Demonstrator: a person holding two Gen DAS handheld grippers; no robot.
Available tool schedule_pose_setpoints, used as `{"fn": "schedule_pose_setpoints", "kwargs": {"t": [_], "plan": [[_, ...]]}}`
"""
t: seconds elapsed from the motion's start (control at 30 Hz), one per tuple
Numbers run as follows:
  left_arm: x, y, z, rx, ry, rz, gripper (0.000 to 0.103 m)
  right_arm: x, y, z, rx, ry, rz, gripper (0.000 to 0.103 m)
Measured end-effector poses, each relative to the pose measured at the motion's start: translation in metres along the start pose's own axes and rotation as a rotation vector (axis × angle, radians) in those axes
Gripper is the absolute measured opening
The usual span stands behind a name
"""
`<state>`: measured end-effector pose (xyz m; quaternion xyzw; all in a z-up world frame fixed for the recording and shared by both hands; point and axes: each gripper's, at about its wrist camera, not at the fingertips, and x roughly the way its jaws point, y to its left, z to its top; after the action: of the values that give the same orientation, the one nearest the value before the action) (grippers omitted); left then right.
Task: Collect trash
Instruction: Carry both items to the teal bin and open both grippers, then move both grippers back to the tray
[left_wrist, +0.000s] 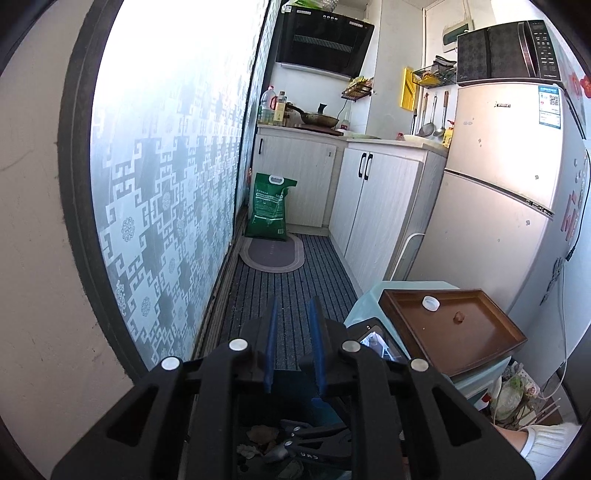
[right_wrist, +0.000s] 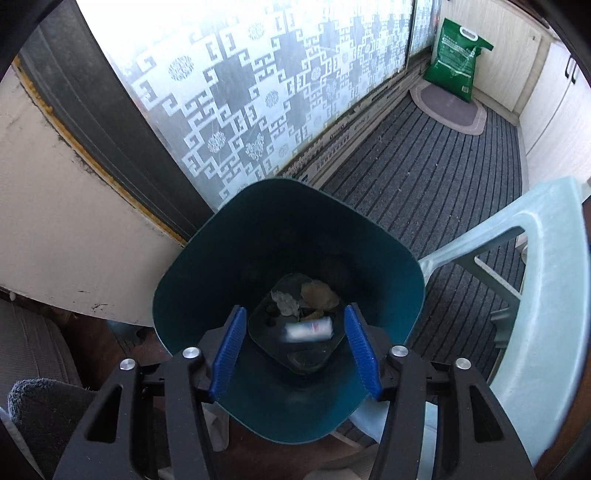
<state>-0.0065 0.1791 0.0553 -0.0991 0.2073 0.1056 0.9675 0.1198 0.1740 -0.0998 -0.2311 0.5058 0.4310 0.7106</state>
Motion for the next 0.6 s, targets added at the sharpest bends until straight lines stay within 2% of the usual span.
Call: {"fn": "schedule_pose_setpoints", "kwargs": {"t": [0.23, 0.33, 0.6], "plan": [[-0.008, -0.004, 0.007, -0.032, -0.052, -0.017, 0.018, -0.023, -0.002, 0.004, 0.001, -0.082, 0.014, 0.033], [-0.012, -0.008, 0.011, -0.042, -0.079, -0.030, 0.018, -0.044, -0.006, 0.006, 0.006, -0.153, 0.020, 0.033], [-0.001, -0.031, 0.012, -0.018, -0.070, -0.064, 0.018, -0.106, -0.048, -0.002, 0.088, -0.320, -0.008, 0.031]]}}
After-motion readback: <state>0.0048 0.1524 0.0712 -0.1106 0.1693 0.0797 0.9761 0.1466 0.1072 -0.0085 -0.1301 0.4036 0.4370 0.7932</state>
